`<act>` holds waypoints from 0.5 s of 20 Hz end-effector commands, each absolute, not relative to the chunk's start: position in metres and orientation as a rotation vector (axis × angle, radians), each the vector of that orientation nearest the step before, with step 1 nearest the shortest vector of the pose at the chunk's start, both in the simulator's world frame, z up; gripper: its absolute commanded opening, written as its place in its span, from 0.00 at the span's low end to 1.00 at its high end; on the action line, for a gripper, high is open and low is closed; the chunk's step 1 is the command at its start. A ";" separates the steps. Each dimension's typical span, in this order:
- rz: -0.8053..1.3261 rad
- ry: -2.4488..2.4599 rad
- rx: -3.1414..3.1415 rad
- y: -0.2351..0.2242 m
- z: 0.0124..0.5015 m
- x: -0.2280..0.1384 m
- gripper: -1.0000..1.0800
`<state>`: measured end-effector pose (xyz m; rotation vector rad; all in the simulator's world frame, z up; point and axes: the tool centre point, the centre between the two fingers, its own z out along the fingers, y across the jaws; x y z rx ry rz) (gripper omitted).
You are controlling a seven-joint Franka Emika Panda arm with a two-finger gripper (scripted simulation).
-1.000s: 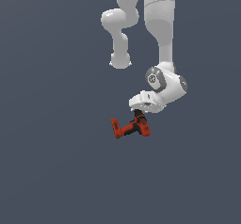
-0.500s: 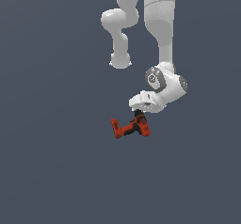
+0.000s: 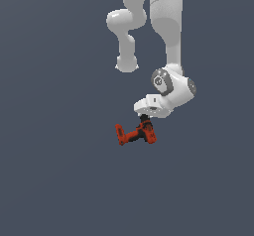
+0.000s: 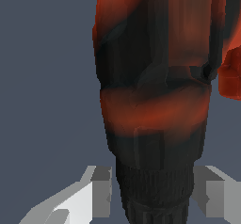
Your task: Pick up the object and move it to a goal position.
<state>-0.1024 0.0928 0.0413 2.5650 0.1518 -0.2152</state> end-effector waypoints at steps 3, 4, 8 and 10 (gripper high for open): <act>-0.212 0.145 2.566 0.072 0.063 -0.098 0.00; -0.212 0.145 2.566 0.066 0.069 -0.097 0.00; -0.214 0.143 2.566 0.037 0.099 -0.093 0.00; -0.215 0.142 2.565 0.021 0.115 -0.090 0.00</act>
